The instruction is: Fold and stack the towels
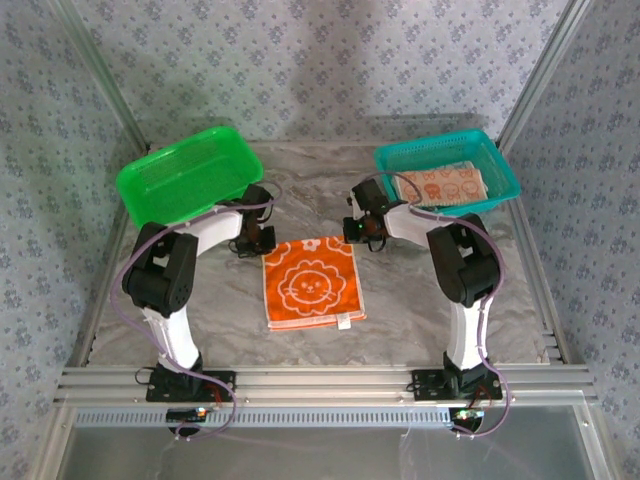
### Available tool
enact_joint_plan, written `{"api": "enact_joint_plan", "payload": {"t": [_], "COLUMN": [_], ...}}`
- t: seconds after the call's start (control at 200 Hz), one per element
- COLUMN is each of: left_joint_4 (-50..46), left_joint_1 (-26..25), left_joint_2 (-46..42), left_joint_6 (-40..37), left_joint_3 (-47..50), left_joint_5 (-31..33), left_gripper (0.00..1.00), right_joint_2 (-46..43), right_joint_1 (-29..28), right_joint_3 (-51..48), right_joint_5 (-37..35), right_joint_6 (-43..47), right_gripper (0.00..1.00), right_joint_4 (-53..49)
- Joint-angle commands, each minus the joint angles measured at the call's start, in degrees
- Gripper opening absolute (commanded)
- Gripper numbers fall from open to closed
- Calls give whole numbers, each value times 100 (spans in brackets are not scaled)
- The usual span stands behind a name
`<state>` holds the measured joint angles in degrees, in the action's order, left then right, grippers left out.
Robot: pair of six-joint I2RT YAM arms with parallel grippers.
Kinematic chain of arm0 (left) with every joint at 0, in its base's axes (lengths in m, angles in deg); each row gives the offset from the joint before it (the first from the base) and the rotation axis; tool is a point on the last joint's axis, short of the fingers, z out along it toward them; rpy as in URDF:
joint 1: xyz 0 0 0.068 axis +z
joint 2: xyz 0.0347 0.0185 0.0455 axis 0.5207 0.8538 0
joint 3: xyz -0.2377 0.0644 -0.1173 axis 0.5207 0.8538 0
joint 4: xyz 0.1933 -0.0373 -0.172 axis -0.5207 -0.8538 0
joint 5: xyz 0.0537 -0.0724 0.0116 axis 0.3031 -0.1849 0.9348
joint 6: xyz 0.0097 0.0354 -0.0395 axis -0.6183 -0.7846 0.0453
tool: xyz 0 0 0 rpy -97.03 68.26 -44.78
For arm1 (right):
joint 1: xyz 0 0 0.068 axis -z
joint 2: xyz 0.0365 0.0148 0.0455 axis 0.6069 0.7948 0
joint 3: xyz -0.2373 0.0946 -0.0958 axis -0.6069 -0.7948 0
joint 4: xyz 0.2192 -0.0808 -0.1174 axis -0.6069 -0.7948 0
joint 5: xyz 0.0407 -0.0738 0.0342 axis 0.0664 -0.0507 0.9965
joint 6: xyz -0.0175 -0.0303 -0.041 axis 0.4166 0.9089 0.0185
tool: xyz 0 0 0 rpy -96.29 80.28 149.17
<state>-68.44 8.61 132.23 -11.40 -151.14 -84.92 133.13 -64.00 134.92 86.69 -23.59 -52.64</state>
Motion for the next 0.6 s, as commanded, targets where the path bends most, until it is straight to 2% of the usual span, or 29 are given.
{"api": "enact_joint_plan", "payload": {"t": [0.0, 0.085, 0.185, 0.22, 0.43, 0.595], "left_joint_4": [-420, -489, -517, -532, -570, -493], "left_joint_1": [35, 78, 160, 190, 256, 257], "left_joint_2": [-326, -429, -455, -421, -127, 65], "left_joint_6": [-99, -137, -139, -147, -266, -288], "left_joint_3": [-347, -470, -538, -561, -574, -506], "left_joint_5": [-34, -77, -167, -178, -227, -245], "left_gripper": [0, 3, 21, 24, 26, 26], "right_joint_2": [-391, -419, -329, -263, 14, 164], "right_joint_1": [51, 64, 62, 74, 75, 89], "right_joint_3": [48, 125, 193, 237, 343, 415], "right_joint_5": [-157, -147, -96, -79, -51, -41], "right_joint_6": [94, 104, 62, 49, 18, 59], "right_gripper": [13, 14, 16, 18, 25, 26], "right_joint_4": [-309, -376, -393, -433, -451, -521]}}
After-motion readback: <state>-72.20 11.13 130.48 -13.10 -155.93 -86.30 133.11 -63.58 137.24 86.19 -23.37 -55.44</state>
